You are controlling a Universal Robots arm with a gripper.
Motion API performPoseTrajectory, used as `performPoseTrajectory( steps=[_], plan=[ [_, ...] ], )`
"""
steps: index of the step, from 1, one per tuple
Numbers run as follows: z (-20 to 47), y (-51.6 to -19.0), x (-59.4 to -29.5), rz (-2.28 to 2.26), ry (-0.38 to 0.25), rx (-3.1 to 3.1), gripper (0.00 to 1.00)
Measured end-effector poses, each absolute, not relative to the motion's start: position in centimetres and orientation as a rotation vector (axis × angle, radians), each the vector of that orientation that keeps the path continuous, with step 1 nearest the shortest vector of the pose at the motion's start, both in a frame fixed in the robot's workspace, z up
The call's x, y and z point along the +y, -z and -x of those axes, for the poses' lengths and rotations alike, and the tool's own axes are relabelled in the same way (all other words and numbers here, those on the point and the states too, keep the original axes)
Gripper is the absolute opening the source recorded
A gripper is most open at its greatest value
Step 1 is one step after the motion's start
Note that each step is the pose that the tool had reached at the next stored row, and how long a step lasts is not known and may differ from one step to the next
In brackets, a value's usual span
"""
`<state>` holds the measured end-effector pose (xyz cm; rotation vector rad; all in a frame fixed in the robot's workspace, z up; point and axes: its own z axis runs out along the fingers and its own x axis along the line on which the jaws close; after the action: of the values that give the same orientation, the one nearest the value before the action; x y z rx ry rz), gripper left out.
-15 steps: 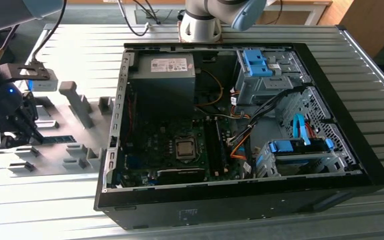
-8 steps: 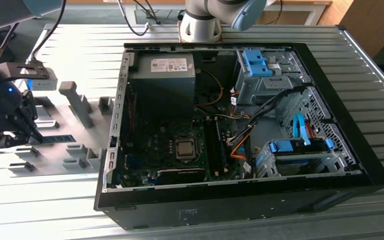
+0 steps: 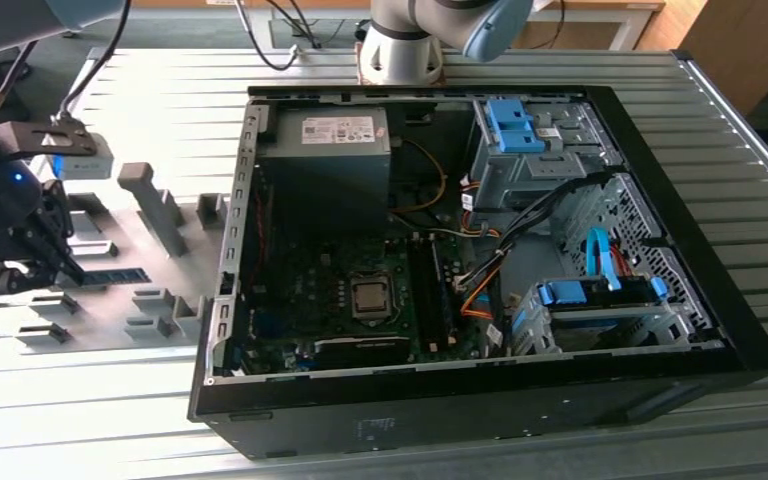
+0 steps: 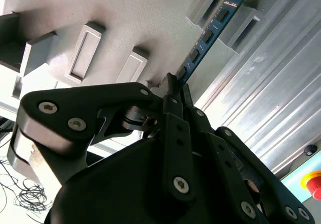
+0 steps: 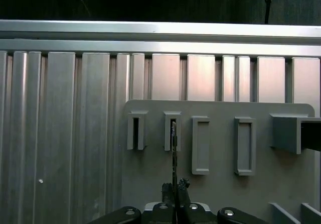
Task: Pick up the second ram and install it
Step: 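Pick up the second ram and move it above second insertion slot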
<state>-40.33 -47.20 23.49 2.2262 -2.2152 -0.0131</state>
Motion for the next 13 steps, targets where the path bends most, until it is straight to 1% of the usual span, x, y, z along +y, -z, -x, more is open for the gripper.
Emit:
performPoseTrajectory(
  steps=[13],
  plan=[
    [40.33,-23.94,-47.2,-2.226,0.013,-2.215,0.14]
  ],
)
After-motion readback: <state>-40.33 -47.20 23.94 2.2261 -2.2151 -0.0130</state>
